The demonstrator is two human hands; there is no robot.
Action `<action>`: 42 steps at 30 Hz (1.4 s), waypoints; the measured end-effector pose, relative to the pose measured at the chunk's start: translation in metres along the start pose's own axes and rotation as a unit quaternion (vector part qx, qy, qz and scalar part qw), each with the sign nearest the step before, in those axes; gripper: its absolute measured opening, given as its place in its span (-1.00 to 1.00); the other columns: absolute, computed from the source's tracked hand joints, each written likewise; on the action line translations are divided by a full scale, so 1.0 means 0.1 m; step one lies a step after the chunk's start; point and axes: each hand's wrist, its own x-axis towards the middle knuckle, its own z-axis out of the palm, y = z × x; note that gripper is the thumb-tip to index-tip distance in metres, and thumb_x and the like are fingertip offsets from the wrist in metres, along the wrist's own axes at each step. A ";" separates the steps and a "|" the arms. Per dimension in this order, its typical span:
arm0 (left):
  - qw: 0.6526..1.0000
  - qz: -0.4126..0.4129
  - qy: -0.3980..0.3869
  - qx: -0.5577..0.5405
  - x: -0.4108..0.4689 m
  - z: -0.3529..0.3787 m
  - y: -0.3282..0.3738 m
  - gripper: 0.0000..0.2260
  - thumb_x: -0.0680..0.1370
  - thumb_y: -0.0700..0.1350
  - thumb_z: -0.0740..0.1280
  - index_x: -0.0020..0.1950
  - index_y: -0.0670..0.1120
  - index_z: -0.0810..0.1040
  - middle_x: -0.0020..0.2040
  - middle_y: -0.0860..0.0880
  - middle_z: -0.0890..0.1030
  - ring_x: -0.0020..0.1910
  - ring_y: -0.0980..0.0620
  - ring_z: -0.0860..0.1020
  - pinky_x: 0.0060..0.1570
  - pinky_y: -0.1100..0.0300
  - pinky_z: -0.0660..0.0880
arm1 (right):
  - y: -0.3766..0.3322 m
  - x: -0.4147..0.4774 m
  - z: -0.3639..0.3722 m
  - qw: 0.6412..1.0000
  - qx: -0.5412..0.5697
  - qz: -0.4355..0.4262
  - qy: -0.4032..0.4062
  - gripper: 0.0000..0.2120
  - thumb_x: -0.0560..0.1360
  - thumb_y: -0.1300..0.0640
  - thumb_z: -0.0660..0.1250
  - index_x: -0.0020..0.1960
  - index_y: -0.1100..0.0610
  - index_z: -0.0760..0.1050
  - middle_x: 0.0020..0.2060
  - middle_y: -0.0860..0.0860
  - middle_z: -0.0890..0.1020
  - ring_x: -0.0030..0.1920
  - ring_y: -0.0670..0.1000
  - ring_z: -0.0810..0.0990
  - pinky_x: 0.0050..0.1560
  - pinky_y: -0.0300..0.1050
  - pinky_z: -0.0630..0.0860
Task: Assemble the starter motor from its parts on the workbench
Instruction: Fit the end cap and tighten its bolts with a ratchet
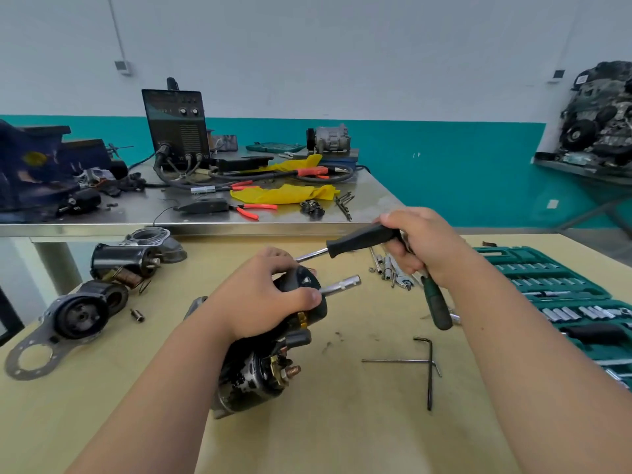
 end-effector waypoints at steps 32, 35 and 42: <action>0.986 -0.052 -0.069 0.140 0.04 0.17 -0.02 -0.52 0.09 0.44 0.25 -0.12 0.24 0.59 0.28 0.34 0.31 0.08 0.19 0.48 0.04 0.14 0.47 | 0.79 -0.55 0.18 0.964 0.171 0.202 -0.034 -0.76 0.61 0.18 0.10 0.07 0.23 0.52 -0.42 0.14 0.58 -0.57 -0.04 0.37 -0.63 -0.27 0.24; 0.996 -0.044 -0.027 0.068 0.00 0.01 -0.07 -0.61 0.10 0.38 0.28 -0.19 0.24 0.57 0.24 0.31 0.42 0.06 0.24 0.49 0.01 0.18 0.41 | 0.78 -0.58 0.29 0.958 0.225 0.170 -0.043 -0.76 0.61 0.21 0.09 0.06 0.17 0.54 -0.43 0.16 0.55 -0.60 -0.03 0.35 -0.62 -0.31 0.22; 0.998 -0.020 0.029 -0.055 -0.12 -0.27 -0.19 -0.60 0.14 0.27 0.32 -0.17 0.10 0.68 0.14 0.29 0.55 0.07 0.24 0.55 0.08 0.15 0.45 | 0.59 -0.53 0.72 0.902 0.405 0.080 -0.126 -0.77 0.45 0.11 0.21 0.05 0.15 0.50 -0.43 0.14 0.55 -0.63 -0.06 0.35 -0.64 -0.34 0.24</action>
